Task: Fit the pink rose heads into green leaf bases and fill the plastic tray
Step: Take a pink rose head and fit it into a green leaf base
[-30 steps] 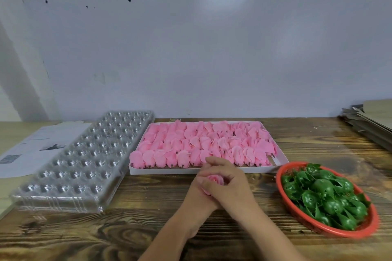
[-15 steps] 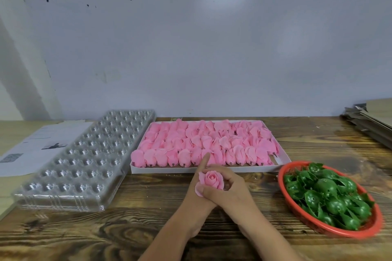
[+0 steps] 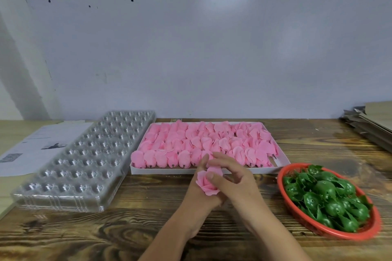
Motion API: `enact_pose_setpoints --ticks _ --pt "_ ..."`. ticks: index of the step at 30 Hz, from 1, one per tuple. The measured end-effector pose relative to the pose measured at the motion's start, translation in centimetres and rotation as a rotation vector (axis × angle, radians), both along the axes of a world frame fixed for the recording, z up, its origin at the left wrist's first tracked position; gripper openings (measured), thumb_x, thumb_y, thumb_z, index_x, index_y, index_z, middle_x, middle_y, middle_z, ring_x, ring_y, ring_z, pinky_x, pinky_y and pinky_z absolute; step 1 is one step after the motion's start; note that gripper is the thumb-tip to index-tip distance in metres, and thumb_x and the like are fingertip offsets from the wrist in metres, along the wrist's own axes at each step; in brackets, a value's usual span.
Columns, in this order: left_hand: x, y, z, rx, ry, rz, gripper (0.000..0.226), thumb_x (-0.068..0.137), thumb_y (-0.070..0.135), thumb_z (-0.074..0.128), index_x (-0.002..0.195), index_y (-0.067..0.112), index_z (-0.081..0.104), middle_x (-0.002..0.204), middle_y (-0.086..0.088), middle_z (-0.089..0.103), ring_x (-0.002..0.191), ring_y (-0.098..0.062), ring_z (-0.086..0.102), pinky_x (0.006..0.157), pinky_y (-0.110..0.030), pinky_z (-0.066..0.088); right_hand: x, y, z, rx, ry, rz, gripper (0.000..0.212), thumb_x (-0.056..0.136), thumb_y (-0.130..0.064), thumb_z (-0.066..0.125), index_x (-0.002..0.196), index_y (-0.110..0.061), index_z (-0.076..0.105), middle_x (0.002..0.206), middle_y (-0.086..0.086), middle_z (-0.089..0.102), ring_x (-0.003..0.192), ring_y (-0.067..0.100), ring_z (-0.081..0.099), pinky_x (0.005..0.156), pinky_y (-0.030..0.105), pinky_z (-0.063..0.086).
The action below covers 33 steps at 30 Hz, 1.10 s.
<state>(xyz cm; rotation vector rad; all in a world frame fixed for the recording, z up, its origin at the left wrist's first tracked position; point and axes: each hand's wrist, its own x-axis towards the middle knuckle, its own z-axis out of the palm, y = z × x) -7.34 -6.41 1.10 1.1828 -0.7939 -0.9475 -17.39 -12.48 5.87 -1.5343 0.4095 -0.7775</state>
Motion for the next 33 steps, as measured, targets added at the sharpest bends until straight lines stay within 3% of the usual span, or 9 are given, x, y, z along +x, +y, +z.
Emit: enact_pose_setpoints --ticks 2,4,6,12,16,20,23,28,33 --pt "-0.3 0.0 0.2 0.0 -0.099 0.005 0.083 0.077 0.008 0.084 0.148 0.025 0.044 0.131 -0.005 0.067 0.12 -0.019 0.067 0.088 -0.04 0.061 0.4 -0.1 0.3 -0.077 0.044 -0.01 0.018 0.077 -0.027 0.082 0.089 -0.04 0.078 0.123 -0.035 0.059 0.119 -0.009 0.054 0.105 0.037 0.046" --pt "-0.4 0.1 0.4 0.01 -0.19 0.02 0.072 0.076 0.015 0.083 0.14 0.024 0.053 0.126 0.002 0.069 0.118 -0.012 0.066 0.089 -0.029 0.06 0.8 -0.2 0.2 -0.105 0.098 -0.019 0.018 0.076 -0.026 0.081 0.086 -0.041 0.079 0.126 -0.033 0.057 0.123 -0.005 0.052 0.109 0.042 0.044" --pt "-0.4 0.2 0.4 0.009 -0.23 0.026 0.07 0.075 0.012 0.083 0.138 0.022 0.053 0.124 0.003 0.068 0.12 -0.015 0.066 0.095 -0.03 0.057 0.8 -0.3 -0.1 -0.108 0.135 -0.013 0.023 0.075 -0.021 0.083 0.085 -0.041 0.078 0.13 -0.028 0.056 0.125 -0.001 0.052 0.109 0.043 0.045" --pt "-0.2 0.6 0.1 0.017 -0.054 0.034 0.102 0.071 0.004 0.09 0.146 0.045 0.036 0.141 0.006 0.056 0.124 -0.007 0.062 0.097 -0.028 0.055 0.3 -0.1 -0.6 -0.121 0.179 0.003 0.033 0.067 -0.02 0.09 0.087 -0.043 0.078 0.131 -0.023 0.055 0.12 -0.003 0.054 0.107 0.035 0.047" --pt "-0.7 0.9 1.0 0.008 0.094 0.031 0.107 0.066 0.017 0.095 0.15 0.045 0.034 0.145 0.002 0.053 0.13 -0.016 0.059 0.11 -0.043 0.048 0.0 -0.1 -0.9 -0.168 0.193 0.008 0.038 0.067 -0.027 0.09 0.091 -0.05 0.074 0.123 -0.027 0.058 0.113 -0.007 0.057 0.1 0.026 0.049" --pt "-1.3 1.2 2.2 -0.013 0.23 0.077 0.072 0.096 -0.007 0.06 0.148 0.037 0.038 0.139 -0.01 0.057 0.127 -0.025 0.06 0.115 -0.051 0.042 -0.3 0.0 -1.5 -0.113 0.137 0.026 0.045 0.069 -0.021 0.09 0.097 -0.052 0.072 0.111 -0.016 0.068 0.104 0.002 0.066 0.082 0.015 0.052" --pt "-1.5 1.3 2.5 0.009 0.203 0.086 0.065 0.101 -0.009 0.051 0.143 0.038 0.035 0.141 -0.015 0.055 0.131 -0.031 0.057 0.116 -0.053 0.039 -0.7 0.0 -1.5 -0.12 0.119 0.066 0.038 0.074 -0.02 0.087 0.104 -0.04 0.073 0.109 -0.01 0.071 0.103 0.009 0.068 0.085 0.023 0.055" --pt "-1.2 1.3 2.7 0.09 0.034 0.057 0.097 0.089 -0.007 0.071 0.153 0.045 0.02 0.146 -0.006 0.052 0.133 -0.026 0.055 0.113 -0.052 0.043 -1.0 -0.1 -1.3 -0.093 0.15 0.013 0.048 0.072 -0.021 0.088 0.115 -0.032 0.069 0.116 -0.012 0.068 0.109 0.004 0.063 0.093 0.024 0.054" --pt "-0.9 1.2 2.2 0.102 -0.016 0.042 0.116 0.077 -0.006 0.083 0.156 0.048 0.017 0.151 0.0 0.048 0.132 -0.019 0.057 0.104 -0.047 0.053 -0.6 0.0 -0.7 -0.127 0.069 -0.051 0.03 0.077 -0.018 0.082 0.102 -0.034 0.076 0.126 -0.022 0.06 0.113 -0.017 0.053 0.084 0.002 0.042"
